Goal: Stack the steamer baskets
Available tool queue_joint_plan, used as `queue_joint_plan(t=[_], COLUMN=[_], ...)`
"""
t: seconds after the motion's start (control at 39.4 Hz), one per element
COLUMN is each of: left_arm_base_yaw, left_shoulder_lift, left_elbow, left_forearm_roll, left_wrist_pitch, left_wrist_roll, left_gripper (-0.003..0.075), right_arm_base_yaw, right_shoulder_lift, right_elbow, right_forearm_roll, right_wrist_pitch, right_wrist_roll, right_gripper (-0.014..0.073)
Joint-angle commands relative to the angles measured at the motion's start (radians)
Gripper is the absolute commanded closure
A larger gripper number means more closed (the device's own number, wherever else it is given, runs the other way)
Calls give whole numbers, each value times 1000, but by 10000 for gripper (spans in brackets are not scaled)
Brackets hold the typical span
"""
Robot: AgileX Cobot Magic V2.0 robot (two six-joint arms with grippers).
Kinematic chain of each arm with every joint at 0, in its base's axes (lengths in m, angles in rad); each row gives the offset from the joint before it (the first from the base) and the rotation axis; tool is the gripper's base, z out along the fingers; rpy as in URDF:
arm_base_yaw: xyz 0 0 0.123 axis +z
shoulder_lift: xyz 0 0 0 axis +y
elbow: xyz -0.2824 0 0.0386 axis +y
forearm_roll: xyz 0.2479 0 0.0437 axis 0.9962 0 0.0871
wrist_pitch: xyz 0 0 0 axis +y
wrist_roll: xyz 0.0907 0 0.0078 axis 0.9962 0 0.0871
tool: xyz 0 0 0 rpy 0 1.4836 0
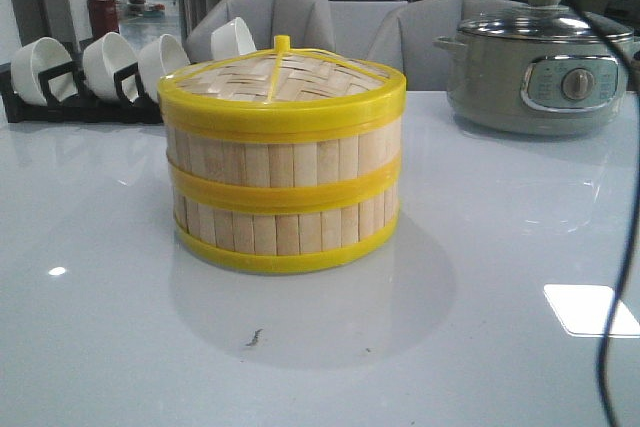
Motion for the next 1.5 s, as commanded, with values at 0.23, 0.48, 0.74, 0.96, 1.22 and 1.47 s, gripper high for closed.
queue_joint_plan(t=[0.23,0.48,0.74,0.96,1.22,1.47], left_arm_base_yaw=[-3,-3,-3,-3,-3,-3], left_shoulder_lift=[4,4,4,4,4,4], left_elbow=[-30,-30,-30,-30,-30,-30], left_forearm_roll=[-3,-3,-3,-3,-3,-3], left_wrist_pitch=[-86,-86,-86,-86,-86,-86], left_wrist_roll=[-7,-7,-7,-7,-7,-7], left_gripper=[634,634,634,634,634,634], right_arm_base_yaw=[-223,-326,-352,-352,-352,-352], right_shoulder_lift=[-534,-817,-991,-1043,-1105,-1124], right_elbow=[595,966,1204,1331,1375,1375], right_forearm_roll=[2,2,2,2,2,2], right_wrist_pitch=[-364,-437,-513,-553,-660,-661], right_wrist_roll=[-1,-1,-1,-1,-1,-1], right_gripper=[233,233,233,233,233,233])
